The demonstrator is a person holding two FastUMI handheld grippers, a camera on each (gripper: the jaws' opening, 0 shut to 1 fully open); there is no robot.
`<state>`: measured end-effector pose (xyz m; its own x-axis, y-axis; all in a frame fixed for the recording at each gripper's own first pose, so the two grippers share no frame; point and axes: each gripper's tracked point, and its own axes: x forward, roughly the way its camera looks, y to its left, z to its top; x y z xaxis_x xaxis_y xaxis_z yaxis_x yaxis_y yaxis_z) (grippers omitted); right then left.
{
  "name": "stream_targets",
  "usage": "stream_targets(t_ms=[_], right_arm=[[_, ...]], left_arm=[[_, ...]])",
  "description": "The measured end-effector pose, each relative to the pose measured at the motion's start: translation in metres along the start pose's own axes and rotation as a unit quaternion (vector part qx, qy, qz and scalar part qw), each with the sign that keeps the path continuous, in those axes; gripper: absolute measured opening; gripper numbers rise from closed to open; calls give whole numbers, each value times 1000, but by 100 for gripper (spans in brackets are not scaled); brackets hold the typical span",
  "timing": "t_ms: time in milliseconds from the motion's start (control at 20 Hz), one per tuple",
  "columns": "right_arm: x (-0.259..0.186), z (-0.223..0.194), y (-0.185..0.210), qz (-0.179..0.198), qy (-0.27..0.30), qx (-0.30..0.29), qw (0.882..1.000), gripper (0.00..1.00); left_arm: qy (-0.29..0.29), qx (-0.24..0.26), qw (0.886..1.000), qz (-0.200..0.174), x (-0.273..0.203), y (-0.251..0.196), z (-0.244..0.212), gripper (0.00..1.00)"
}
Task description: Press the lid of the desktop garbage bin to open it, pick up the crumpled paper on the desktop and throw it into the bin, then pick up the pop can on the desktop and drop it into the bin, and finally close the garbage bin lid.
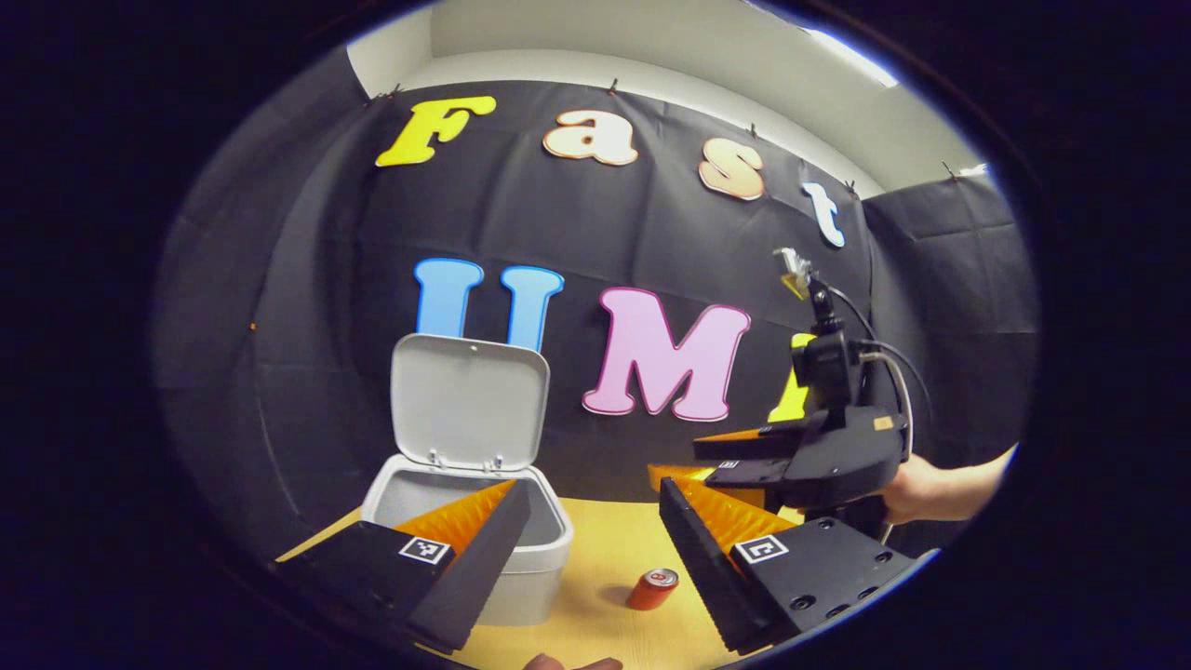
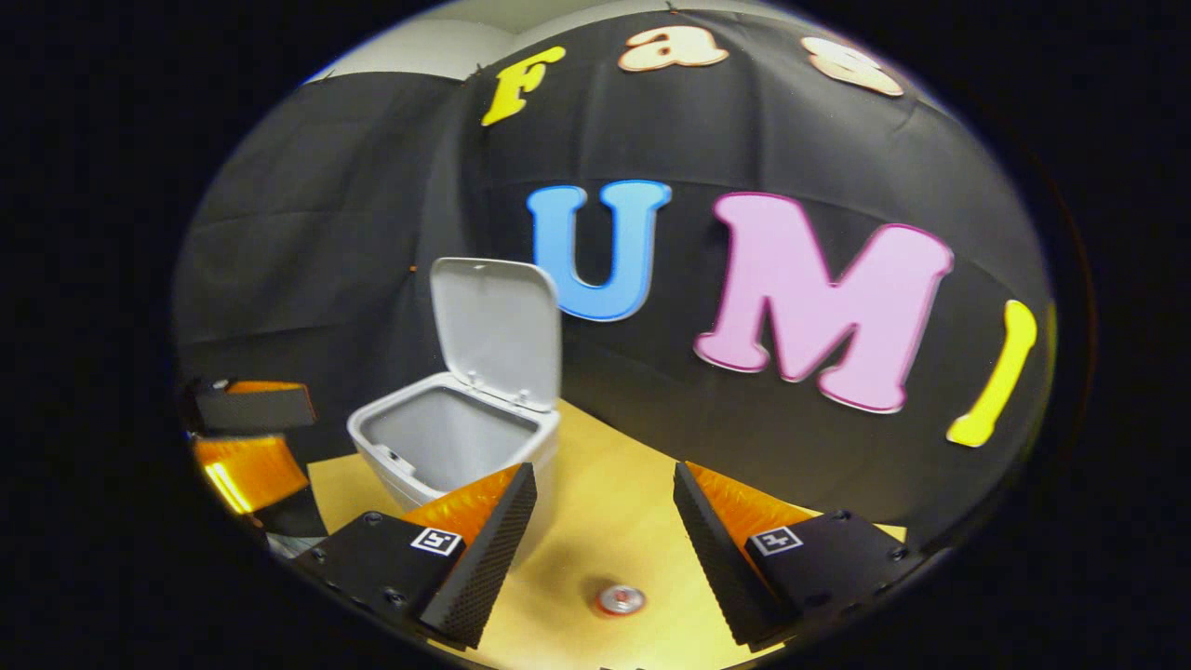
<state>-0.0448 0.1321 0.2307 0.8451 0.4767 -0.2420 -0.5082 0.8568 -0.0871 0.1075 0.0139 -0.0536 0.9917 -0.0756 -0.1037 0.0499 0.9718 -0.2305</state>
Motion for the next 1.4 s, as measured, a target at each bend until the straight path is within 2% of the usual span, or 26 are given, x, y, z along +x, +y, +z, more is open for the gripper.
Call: stream_targets(t_ms=[150,350,450,550,700,800,950,1250,1400], right_arm=[[-33,-14,-54,-61,12,15,998,96],[-81,-44,-102,-133,35,62,989,96],[-102,-60,-119,-158,50,66,984,96],[-120,-72,-132,-181,64,63,979,96],[-138,-86,-151,-214,79,68,971,96],[-145,-92,-155,-224,84,80,968,95],[-146,-101,-160,-232,93,86,965,96],[-131,-105,-155,-220,103,72,967,96],[-128,-107,-152,-214,111,65,968,96]], left_arm=[[62,-37,996,-49,28,-37,-62,95],[142,-8,986,-89,69,-67,-163,95],[184,19,979,-88,86,-66,-211,95],[212,42,974,-65,104,-54,-246,96],[241,40,968,-61,125,-45,-276,96],[246,45,966,-59,138,-41,-284,96],[252,49,963,-77,151,-50,-293,96],[265,64,957,-94,172,-57,-316,96],[285,83,950,-102,186,-60,-337,96]])
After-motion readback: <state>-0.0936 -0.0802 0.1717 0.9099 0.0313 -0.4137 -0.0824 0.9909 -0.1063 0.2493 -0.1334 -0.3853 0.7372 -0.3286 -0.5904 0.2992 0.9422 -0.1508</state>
